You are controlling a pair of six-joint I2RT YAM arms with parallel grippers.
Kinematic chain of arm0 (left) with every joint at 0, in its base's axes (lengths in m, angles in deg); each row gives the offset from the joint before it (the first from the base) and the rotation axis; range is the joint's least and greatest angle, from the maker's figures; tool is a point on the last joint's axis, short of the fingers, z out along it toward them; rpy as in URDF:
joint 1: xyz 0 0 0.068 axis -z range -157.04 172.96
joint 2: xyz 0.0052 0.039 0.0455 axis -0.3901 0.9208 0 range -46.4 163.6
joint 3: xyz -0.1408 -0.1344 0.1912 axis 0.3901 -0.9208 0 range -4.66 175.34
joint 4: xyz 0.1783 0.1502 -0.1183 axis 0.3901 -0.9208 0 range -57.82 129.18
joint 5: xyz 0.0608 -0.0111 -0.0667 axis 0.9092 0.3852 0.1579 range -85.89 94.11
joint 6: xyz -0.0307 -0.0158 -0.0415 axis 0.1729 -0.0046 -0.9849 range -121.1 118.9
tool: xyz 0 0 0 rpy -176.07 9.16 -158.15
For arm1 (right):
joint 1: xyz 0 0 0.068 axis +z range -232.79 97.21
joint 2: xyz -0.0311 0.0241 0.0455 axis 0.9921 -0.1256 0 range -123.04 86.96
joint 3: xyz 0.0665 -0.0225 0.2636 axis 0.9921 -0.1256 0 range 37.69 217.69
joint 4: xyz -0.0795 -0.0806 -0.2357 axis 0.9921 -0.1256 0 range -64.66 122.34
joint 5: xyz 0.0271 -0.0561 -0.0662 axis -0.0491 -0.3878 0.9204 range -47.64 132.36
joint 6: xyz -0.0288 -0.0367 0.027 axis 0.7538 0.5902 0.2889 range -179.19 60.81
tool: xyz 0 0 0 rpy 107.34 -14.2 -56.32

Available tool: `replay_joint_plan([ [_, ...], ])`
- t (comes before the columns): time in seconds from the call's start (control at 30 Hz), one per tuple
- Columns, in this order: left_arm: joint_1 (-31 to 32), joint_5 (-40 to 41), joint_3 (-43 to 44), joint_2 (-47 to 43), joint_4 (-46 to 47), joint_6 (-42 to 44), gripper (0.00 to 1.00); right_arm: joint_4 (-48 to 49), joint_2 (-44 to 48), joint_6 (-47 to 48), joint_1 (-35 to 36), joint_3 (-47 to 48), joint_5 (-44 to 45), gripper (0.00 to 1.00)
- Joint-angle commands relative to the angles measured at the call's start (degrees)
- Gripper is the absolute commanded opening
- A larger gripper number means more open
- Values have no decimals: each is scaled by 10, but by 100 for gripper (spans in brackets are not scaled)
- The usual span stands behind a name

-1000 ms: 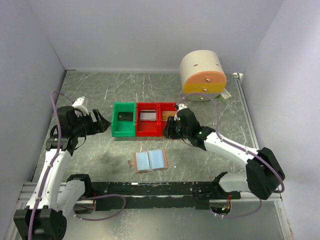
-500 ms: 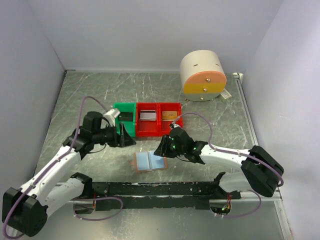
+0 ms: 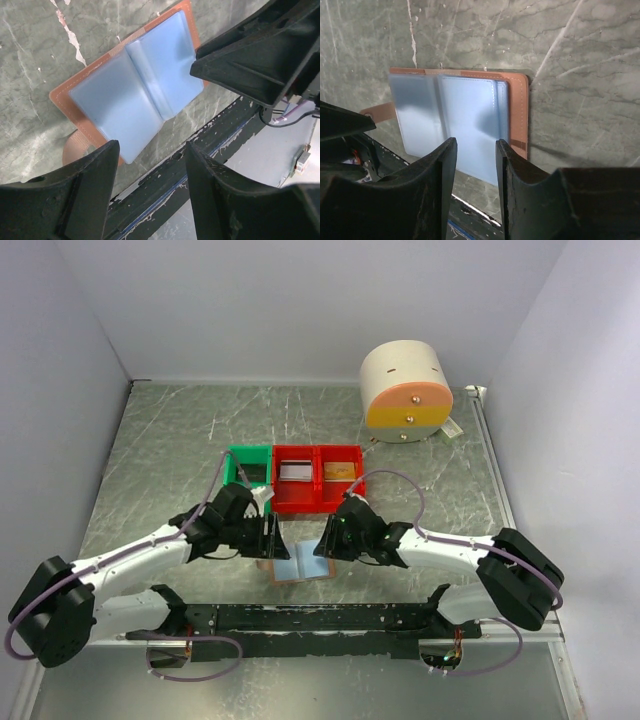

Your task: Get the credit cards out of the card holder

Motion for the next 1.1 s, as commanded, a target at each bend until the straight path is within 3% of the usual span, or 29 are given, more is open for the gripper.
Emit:
replay_joint_plan([
  [0.0, 28, 65, -2, 24, 29, -36, 65, -20, 1, 5, 1, 4, 12, 38],
  [0.3, 56, 99, -15, 95, 51, -45, 47, -2, -33, 12, 1, 1, -15, 37],
  [0.5, 74, 119, -18, 134, 61, -56, 34, 31, -34, 15, 0, 10, -48, 26],
  [0.7, 88, 134, -22, 143, 66, -65, 31, 56, -25, 25, -1, 26, -87, 15],
  [1.07, 91, 153, -20, 129, 49, -63, 28, 47, -19, 45, -1, 55, -114, 19],
])
